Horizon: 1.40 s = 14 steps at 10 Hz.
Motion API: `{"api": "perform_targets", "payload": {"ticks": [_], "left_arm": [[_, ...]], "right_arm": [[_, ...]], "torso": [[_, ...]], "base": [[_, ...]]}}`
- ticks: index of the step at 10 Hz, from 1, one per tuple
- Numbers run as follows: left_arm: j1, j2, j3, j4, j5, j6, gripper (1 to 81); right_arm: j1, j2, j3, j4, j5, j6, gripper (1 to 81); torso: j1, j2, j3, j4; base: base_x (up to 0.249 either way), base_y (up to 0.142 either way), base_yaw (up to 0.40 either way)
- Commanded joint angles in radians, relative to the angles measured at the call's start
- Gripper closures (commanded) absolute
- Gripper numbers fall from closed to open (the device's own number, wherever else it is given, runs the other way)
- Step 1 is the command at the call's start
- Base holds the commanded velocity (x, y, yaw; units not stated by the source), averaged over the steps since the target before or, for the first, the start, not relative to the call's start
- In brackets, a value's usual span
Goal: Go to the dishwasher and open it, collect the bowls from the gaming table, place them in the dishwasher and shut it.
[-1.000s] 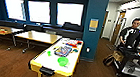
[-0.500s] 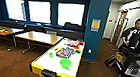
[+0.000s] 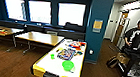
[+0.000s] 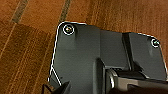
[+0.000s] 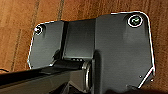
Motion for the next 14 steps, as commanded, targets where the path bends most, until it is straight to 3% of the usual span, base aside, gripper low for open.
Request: {"api": "perform_targets", "payload": {"ticks": [1,14], "left_arm": [[-0.047,-0.002,-0.003,0.005,0.043,0.001,1.0],[-0.047,-0.002,-0.003,0.007,0.043,0.001,1.0]], "right_arm": [[0.052,0.001,0.004,-0.005,-0.044,-0.002,1.0],[0.049,0.001,0.004,-0.005,-0.042,-0.002,1.0]], "torso": [[0.000,0.000,0.000,0.000],[0.000,0.000,0.000,0.000]], "base": [[0.100,0.090,0.000],[0.102,0.089,0.000]]}}
